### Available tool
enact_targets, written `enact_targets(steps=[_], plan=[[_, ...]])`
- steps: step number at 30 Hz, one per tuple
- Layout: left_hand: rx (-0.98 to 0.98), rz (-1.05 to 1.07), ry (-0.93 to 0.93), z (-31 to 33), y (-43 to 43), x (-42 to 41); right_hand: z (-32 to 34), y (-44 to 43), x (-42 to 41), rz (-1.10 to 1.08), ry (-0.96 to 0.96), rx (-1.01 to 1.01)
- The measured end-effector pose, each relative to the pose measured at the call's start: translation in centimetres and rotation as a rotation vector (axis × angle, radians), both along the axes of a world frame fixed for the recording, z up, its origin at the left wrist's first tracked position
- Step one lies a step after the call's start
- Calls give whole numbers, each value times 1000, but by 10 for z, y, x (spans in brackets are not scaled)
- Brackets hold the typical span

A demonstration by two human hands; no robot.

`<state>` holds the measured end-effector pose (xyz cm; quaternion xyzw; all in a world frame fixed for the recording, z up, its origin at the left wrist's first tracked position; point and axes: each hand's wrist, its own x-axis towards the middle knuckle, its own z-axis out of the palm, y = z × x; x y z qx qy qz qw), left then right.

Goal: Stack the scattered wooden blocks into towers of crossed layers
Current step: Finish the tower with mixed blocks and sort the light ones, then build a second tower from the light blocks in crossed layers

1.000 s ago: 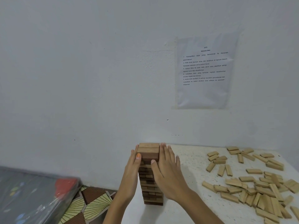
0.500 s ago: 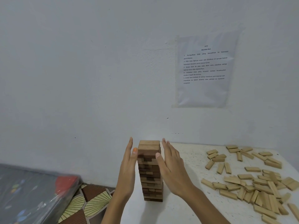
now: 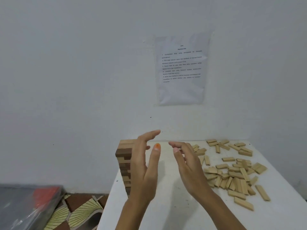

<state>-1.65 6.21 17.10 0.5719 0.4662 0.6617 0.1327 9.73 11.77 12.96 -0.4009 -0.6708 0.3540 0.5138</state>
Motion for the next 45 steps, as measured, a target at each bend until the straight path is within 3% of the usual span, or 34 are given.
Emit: enact_targets(steps=[4, 9, 20, 28, 35, 41, 45], plan=[[-63, -69, 54, -20, 16, 34, -12, 3, 39, -75, 1, -45], [-243, -161, -11, -65, 44, 68, -39, 21, 98, -182, -43, -88], [-716, -60, 28, -176, 111, 113, -118, 87, 218, -495, -458, -248], [-740, 29, 247, -203, 173, 127, -153, 159, 256, -442, -649, -425], [-800, -34, 458, -208, 230, 132, -163, 194, 243, -290, -744, -394], [-635, -98, 334, -206, 252, 133, -146, 226, 242, -455, -660, -279], [-725, -207, 489, -207, 267, 130, -139, 259, 242, -325, -772, -350]])
